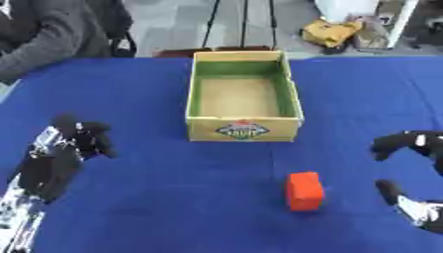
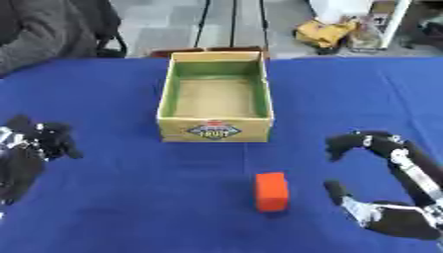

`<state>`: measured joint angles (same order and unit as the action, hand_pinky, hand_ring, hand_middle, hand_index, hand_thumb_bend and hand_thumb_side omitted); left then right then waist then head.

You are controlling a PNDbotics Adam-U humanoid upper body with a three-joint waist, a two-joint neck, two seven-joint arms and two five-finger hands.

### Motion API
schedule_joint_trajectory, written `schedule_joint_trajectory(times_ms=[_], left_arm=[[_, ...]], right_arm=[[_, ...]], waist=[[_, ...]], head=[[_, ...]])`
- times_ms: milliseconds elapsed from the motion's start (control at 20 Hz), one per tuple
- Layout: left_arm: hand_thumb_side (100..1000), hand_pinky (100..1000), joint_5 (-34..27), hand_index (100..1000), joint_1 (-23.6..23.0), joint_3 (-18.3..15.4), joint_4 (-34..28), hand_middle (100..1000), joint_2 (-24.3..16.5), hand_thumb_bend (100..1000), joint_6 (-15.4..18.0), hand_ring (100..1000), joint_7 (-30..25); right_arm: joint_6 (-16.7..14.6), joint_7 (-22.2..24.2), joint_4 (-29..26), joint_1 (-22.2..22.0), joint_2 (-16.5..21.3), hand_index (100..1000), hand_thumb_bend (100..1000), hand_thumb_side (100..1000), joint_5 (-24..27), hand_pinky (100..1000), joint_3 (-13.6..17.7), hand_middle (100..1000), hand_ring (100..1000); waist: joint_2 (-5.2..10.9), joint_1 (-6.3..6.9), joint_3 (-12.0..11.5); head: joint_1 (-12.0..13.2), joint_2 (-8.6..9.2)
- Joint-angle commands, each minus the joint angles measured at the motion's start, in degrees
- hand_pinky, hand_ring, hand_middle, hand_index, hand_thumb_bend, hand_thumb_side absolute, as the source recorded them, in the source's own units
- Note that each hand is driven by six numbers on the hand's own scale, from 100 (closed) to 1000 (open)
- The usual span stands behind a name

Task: Pick up objects on the table and place them in the box.

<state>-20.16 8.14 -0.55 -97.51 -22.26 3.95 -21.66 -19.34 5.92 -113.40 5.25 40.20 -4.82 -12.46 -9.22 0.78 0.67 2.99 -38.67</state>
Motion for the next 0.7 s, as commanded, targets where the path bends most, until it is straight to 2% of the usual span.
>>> schedule_joint_trajectory(times_ms=[50, 200, 350, 700], left_arm=[[1000, 628, -0.2, 737, 0.72, -0.05, -0.67, 509, -1.46, 241, -0.1, 515, -0.09], [1000, 628, -0.29, 737, 0.78, 0.09, -0.65, 509, -1.47, 241, -0.15, 515, -0.15], [1000, 628, -0.26, 737, 0.8, 0.19, -0.61, 509, -1.46, 241, -0.19, 515, -0.21], [1000, 629, -0.25, 737, 0.87, 0.52, -0.56, 509, -1.39, 239, -0.27, 515, -0.43]], right_arm=[[0.26, 0.84, -1.19, 1.03, 2.42, 816, 347, 352, 0.53, 786, -0.19, 585, 725], [1.75, 2.81, -1.19, 2.43, 4.12, 829, 421, 364, -0.2, 790, -2.07, 597, 735], [2.68, 4.69, -1.01, 3.68, 4.82, 863, 541, 375, -0.97, 801, -2.93, 632, 758], [1.85, 8.6, 2.05, 7.97, 6.16, 881, 559, 438, -3.4, 812, -5.3, 672, 787]], waist=[[0.79, -0.05, -0.29], [0.89, -0.03, -0.57], [0.91, -0.06, -0.7], [1.07, -0.02, -1.21]], head=[[-0.32, 0.46], [-0.6, 0.46], [-0.74, 0.39], [-1.34, 0.23]])
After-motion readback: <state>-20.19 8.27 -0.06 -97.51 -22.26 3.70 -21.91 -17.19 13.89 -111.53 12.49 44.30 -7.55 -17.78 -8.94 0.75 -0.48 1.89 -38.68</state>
